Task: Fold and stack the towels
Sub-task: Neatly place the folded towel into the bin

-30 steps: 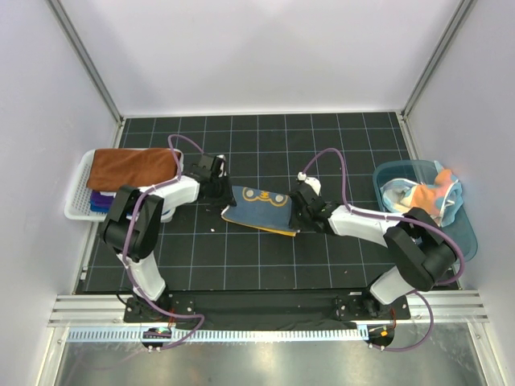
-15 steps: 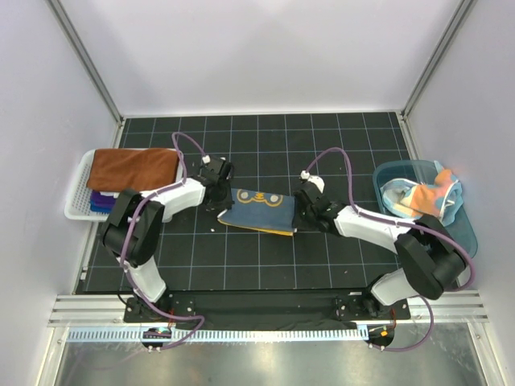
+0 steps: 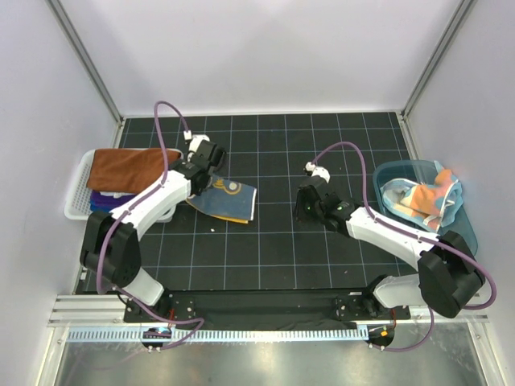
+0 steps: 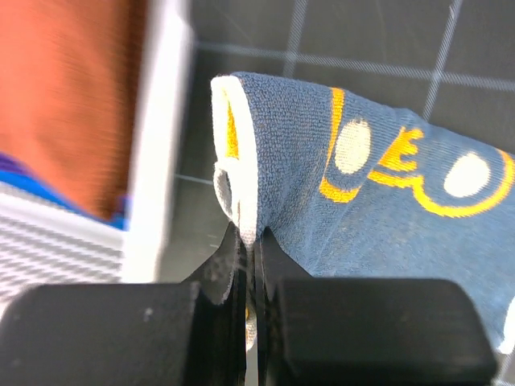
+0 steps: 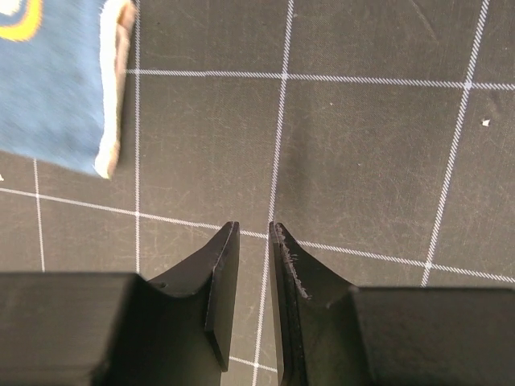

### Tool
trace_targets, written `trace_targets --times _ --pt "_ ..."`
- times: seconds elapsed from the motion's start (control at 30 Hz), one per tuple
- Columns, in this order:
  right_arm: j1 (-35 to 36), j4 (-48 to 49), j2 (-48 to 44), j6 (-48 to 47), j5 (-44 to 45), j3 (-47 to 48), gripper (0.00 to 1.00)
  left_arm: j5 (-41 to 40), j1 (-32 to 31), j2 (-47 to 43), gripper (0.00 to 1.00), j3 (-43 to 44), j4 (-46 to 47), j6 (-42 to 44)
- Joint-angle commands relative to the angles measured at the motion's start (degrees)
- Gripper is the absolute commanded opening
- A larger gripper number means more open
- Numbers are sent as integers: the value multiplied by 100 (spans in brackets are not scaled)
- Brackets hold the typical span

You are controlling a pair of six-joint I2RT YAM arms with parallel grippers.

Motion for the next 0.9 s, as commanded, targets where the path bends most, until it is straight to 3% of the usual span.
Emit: trace_targets --times 0.0,0.23,0.53,0.87 --pt "-23 40 -117 -104 -2 255 29 -941 13 -340 0 384 -347 364" --pt "-49 111 -73 -148 -107 282 29 -1268 451 -752 0 586 -304 680" --pt "-32 269 23 -192 -222 238 28 -855 1523 -1245 0 358 618 1041" --pt "-40 585 243 -192 -424 97 26 -794 2297 -1263 0 112 1691 1366"
